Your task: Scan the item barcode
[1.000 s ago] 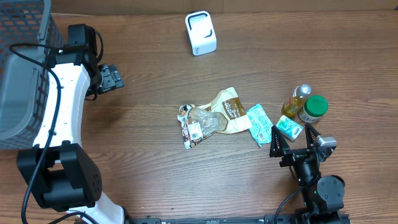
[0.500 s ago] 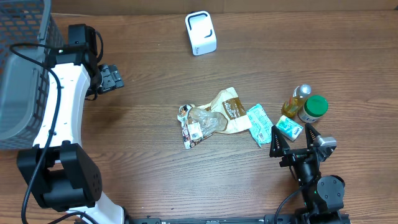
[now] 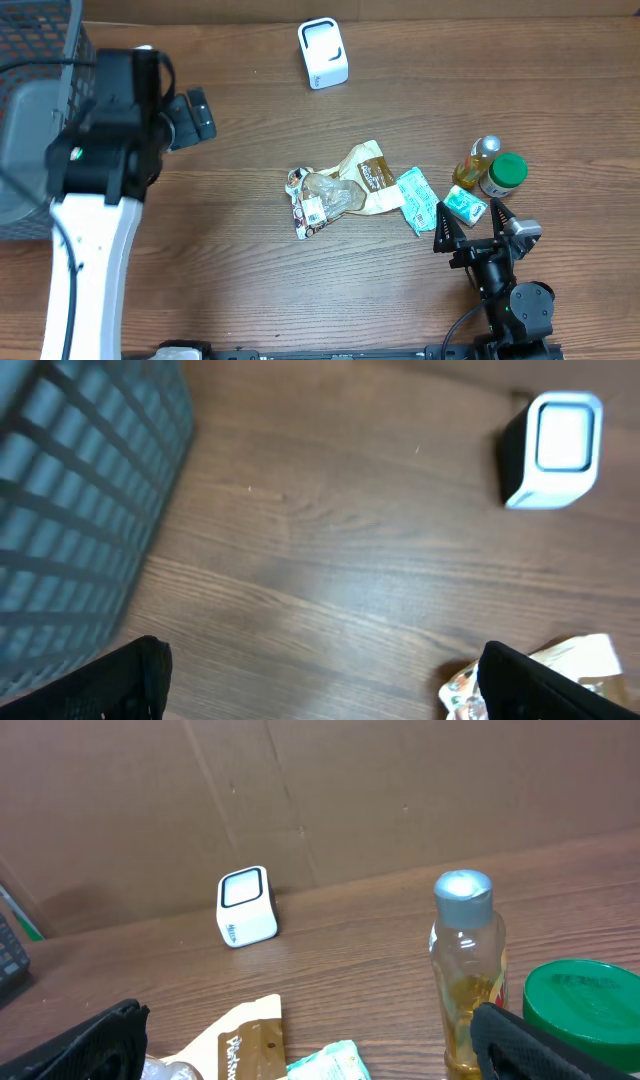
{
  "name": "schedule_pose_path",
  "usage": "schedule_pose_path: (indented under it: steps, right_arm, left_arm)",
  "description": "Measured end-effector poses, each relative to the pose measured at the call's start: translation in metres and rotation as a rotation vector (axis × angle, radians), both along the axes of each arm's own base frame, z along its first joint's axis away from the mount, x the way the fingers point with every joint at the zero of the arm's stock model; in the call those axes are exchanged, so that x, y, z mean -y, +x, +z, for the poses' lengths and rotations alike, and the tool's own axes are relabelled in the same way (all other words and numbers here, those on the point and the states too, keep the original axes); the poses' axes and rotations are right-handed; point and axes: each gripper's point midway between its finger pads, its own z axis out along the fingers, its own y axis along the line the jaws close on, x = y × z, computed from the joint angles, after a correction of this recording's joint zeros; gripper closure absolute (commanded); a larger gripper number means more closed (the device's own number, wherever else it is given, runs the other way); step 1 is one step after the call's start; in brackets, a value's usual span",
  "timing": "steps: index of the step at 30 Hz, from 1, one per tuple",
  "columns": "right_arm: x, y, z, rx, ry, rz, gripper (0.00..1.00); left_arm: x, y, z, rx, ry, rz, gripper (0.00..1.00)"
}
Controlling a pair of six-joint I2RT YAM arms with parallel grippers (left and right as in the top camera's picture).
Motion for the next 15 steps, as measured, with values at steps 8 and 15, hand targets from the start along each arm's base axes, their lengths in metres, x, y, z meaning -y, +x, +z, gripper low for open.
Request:
schedule_pose_path:
  steps: [8,15]
  right_arm:
    - [0.000,0.000,0.000,0.000,0.000,0.000,0.00]
    - [0.000,0.000,0.000,0.000,0.000,0.000,0.00]
  left_arm:
    - [0.000,-0.002,0.000,0.002,0.000,0.000,0.00]
    - [0.000,-0.006,-0.022,-0.056,0.004,0.000,0.00]
